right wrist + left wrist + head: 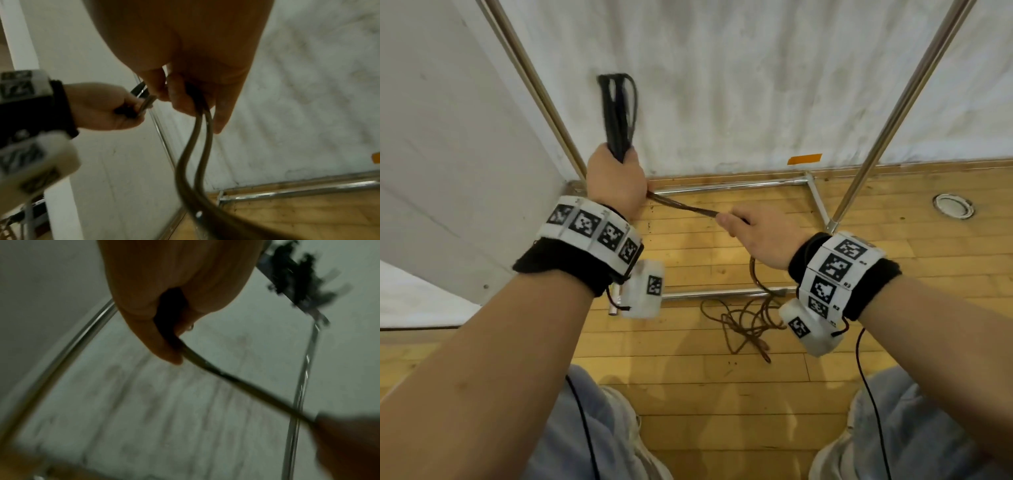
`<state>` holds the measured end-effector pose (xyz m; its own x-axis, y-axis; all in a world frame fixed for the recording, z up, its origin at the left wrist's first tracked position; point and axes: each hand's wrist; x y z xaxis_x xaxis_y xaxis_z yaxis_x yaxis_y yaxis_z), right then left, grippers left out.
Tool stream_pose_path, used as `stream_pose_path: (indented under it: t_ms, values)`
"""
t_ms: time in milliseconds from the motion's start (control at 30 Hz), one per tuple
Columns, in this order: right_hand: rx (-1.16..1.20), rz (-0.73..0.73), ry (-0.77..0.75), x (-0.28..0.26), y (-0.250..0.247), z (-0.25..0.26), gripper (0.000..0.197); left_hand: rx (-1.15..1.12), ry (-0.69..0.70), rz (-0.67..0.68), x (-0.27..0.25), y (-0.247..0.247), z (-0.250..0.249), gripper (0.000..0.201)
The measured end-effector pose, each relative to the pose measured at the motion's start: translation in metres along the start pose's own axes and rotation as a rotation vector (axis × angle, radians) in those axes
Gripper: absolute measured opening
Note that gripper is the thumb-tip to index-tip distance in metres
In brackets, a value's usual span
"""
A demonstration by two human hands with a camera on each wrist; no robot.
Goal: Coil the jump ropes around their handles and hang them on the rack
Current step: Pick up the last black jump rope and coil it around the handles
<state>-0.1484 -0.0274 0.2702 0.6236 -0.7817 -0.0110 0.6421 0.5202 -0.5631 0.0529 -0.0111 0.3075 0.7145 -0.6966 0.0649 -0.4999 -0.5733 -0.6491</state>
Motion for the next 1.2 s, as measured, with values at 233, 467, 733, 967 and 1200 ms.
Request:
stream_pose_path:
  t_ms: [233, 467, 733, 967, 1200]
  values:
    - [-0.095, -0.240, -0.187, 0.011, -0.031, 0.005, 0.024, 0.726, 0.448, 0.519, -0.028, 0.013, 0.013, 0.047]
    - [-0.079, -0.263, -0.197, 0.016, -0.044, 0.011, 0.025, 0.812, 0.652, 0.696, -0.050, 0.016, 0.000, 0.047]
    - [0.533, -0.145, 0.065, 0.016, -0.066, -0.002, 0.022, 0.401, 0.718, 0.785, -0.051, -0.010, -0.013, 0.031]
    - [0.277, -0.051, 0.081, 0.008, -0.018, 0.002, 0.036, -0.068, 0.346, 0.562, -0.051, -0.008, -0.019, 0.023]
    - [-0.013, 0.054, 0.042, 0.005, -0.002, 0.022, 0.046, 0.414, 0.435, 0.382, -0.041, 0.003, -0.005, 0.016]
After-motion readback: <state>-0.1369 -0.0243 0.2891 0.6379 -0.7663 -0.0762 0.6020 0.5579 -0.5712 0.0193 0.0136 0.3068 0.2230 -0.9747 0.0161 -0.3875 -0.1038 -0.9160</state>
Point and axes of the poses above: each hand's wrist, its own x-axis towards the middle knuckle, its own y-axis out of the palm, z = x × y, and after that the axes turned 15 degrees about x, right-handed
